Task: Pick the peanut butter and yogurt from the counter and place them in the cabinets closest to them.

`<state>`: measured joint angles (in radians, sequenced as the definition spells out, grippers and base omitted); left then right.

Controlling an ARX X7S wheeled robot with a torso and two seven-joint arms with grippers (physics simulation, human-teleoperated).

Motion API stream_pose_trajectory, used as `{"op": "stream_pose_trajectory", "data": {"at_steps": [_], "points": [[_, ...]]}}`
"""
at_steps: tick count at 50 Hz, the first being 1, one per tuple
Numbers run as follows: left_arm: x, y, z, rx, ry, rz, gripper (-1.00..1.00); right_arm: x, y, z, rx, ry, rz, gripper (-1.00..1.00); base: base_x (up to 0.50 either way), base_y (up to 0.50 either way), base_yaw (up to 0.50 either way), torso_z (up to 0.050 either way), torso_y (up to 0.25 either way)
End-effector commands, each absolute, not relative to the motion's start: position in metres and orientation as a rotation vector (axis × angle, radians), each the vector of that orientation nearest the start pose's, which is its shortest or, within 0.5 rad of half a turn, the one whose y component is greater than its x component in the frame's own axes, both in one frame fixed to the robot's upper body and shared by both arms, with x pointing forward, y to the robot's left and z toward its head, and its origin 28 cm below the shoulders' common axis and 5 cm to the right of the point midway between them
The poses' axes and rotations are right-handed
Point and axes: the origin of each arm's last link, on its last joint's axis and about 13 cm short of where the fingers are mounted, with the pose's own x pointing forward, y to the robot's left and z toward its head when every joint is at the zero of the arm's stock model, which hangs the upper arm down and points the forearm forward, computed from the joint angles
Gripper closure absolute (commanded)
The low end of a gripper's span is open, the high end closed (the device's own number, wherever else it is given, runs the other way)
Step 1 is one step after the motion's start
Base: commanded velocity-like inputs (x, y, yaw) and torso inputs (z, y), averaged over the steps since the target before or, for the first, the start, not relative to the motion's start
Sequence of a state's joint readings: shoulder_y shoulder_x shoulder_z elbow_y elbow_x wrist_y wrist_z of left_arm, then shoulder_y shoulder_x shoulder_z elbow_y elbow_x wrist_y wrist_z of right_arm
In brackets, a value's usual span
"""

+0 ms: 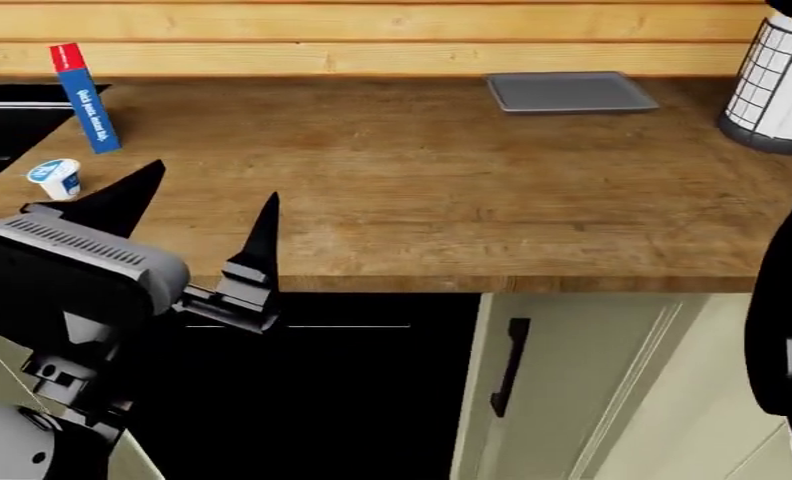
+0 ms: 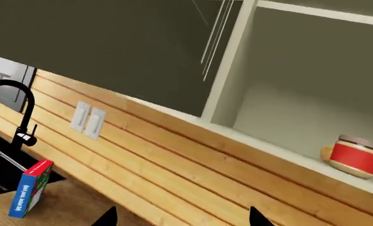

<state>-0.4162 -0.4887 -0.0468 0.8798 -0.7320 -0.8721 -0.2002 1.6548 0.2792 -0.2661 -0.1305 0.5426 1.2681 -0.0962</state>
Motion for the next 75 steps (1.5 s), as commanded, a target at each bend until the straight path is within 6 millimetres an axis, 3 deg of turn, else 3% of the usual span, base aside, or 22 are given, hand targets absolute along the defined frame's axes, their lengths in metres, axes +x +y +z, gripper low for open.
{"op": "stream_pose_trajectory", "data": {"at_steps": [1, 21, 36, 75], "points": [[0.202, 0.239, 0.214, 0.079, -0.307, -0.289, -1.00, 0.286, -0.106, 0.413, -0.279, -0.276, 0.458, -1.00, 0.00, 0.50, 0.00, 0.000, 0.000], [0.202, 0.239, 0.216, 0.078, -0.312, -0.290, -1.00, 0.286, -0.113, 0.387, -0.294, -0.146, 0.454, -1.00, 0.00, 0.50, 0.00, 0.000, 0.000], [0.202, 0.239, 0.216, 0.077, -0.315, -0.287, -1.00, 0.287, -0.132, 0.364, -0.239, -0.102, 0.360, -1.00, 0.00, 0.49, 0.00, 0.000, 0.000], [0.200, 0.236, 0.228, 0.086, -0.337, -0.291, -1.00, 0.282, -0.133, 0.380, -0.185, -0.180, 0.340, -1.00, 0.12, 0.48, 0.00, 0.000, 0.000]]}}
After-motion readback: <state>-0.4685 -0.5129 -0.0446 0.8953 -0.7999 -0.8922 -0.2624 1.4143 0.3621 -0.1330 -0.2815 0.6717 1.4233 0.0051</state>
